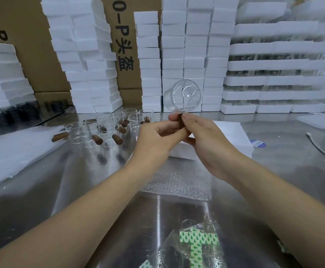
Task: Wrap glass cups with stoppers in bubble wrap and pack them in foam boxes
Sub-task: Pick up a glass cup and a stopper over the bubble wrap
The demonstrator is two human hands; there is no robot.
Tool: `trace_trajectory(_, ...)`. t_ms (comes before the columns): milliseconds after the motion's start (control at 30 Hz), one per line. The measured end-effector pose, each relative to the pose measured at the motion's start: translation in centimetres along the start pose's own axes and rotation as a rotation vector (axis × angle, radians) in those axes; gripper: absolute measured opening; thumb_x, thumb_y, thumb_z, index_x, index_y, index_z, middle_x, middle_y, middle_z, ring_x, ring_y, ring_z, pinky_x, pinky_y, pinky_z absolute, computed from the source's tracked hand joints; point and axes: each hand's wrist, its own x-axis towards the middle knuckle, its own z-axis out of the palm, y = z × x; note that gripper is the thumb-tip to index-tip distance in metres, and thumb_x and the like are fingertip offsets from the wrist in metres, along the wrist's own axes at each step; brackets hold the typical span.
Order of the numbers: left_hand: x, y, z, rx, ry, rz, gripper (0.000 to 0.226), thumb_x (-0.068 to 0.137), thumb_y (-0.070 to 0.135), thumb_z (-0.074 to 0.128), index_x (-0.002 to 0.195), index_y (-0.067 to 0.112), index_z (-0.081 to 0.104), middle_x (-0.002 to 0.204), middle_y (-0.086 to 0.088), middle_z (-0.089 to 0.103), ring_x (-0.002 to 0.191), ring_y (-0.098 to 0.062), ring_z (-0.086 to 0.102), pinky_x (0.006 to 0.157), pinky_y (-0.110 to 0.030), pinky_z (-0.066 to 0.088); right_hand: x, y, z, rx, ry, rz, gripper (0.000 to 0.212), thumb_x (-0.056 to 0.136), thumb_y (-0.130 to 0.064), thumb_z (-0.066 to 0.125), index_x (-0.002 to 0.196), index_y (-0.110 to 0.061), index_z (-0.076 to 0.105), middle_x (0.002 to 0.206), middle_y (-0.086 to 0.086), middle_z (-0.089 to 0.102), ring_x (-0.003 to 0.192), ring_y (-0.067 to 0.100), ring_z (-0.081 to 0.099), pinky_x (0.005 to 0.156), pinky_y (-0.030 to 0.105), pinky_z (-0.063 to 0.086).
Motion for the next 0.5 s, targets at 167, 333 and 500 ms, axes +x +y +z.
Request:
trace_trajectory(167,-0.1,0.3,0.1,0.013,-0.019,0.01,0.011,0.097,0.02,0.08,0.105,0.024,0.085,0.096,0.009,0.084,0.092,-0.004,0.077,0.073,-0.011,0.054,0.1,-0.3,-0.5,0.019,-0.012,0.019,0.031,0.111,-0.029,0.051,0.112,-0.013,0.076,0.106,0.005,0.08,0.106,0.017,0.075,0.087,0.021,0.057)
trace_trajectory(333,0.7,0.2,-1.1,0.06,0.003,-0.151,0.019,0.098,0.023,0.079,0.115,0.028,0.08,0.101,0.01,0.083,0.103,-0.009,0.077,0.077,-0.022,0.06,0.4,-0.1,-1.5,-0.32,0.17,-0.137,0.023,0.109,-0.029,0.054,0.1,-0.024,0.074,0.098,-0.006,0.078,0.096,0.004,0.072,0.083,0.016,0.052)
trace_trajectory(500,1.5,-0.2,-3.2,0.291,0.071,0.045,0.091,0.085,0.027,0.093,0.155,0.053,0.041,0.127,0.013,0.068,0.104,-0.008,0.075,0.083,-0.023,0.063,0.6,-0.6,-3.3,-0.715,0.249,-0.342,0.018,0.109,-0.03,0.053,0.102,-0.02,0.066,0.091,-0.005,0.067,0.087,0.008,0.058,0.072,0.015,0.042)
